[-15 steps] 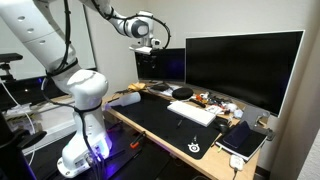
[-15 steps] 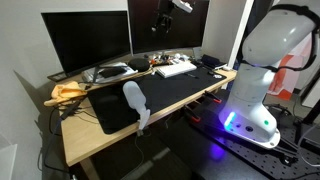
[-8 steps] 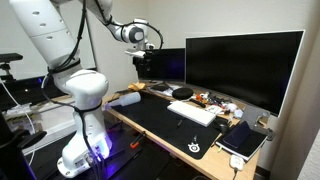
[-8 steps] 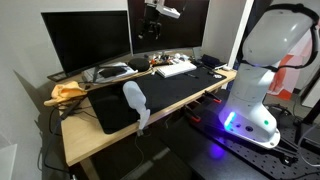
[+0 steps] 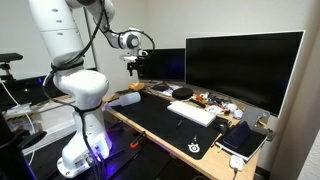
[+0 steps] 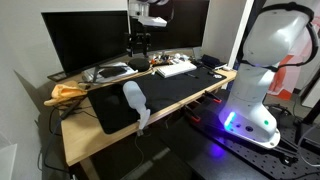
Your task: Set the spray bottle upright on the table
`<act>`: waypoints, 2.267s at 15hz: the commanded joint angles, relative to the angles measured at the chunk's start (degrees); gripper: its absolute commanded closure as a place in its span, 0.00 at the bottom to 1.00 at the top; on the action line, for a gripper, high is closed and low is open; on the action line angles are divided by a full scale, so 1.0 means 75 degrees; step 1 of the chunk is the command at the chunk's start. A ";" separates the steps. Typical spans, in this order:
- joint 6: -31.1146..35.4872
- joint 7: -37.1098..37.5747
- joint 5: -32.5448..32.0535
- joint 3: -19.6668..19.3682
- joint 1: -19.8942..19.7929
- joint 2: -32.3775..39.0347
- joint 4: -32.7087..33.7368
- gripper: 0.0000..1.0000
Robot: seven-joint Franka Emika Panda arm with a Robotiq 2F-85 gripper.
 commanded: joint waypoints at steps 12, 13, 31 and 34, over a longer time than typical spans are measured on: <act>-0.0650 0.1481 -0.0276 0.0332 0.0523 0.1290 0.0465 0.00; -0.0663 0.1481 -0.0276 0.0333 0.0529 0.1295 0.0478 0.00; -0.0293 0.3248 0.0254 0.1323 0.1605 0.1122 -0.0748 0.00; -0.0447 0.3061 0.0141 0.1307 0.1565 0.1212 -0.0623 0.00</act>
